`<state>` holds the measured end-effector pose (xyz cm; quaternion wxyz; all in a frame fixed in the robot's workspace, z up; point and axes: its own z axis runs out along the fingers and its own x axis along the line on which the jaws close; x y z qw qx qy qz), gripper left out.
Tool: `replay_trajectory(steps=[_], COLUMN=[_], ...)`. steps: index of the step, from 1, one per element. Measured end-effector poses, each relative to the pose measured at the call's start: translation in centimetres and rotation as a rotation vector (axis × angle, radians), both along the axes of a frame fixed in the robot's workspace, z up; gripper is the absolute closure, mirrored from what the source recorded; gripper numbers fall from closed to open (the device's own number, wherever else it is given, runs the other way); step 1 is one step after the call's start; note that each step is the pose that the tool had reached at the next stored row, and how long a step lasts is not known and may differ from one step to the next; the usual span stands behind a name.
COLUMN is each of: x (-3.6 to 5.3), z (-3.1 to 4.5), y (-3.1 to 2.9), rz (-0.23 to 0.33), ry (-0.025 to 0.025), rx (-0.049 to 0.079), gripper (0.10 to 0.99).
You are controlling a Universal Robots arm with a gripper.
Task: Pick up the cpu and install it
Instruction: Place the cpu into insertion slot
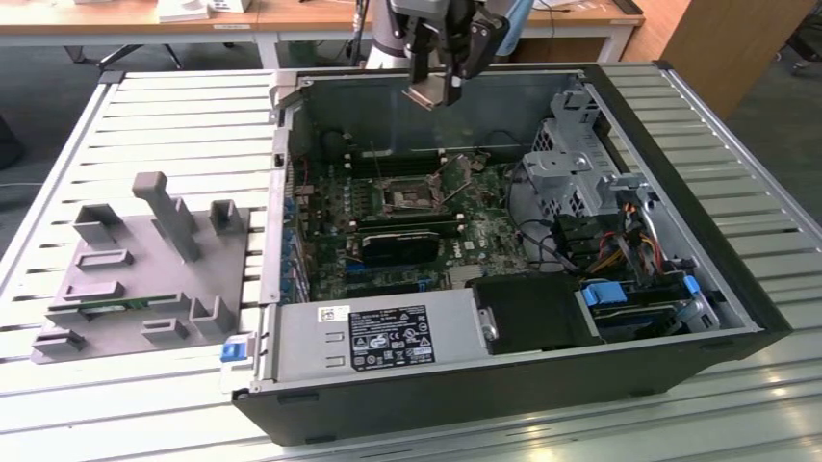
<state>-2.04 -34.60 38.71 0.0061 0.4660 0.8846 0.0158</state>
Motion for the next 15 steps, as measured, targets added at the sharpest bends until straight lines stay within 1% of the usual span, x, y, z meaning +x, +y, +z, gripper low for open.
replay_trajectory(steps=[5,15], x=[-0.04,-0.19], z=[-0.11,-0.35], y=[0.00,0.05], rz=[-0.068,-0.184], ry=[0.0000,0.0000], rx=[0.000,0.000], gripper=[0.561,0.561])
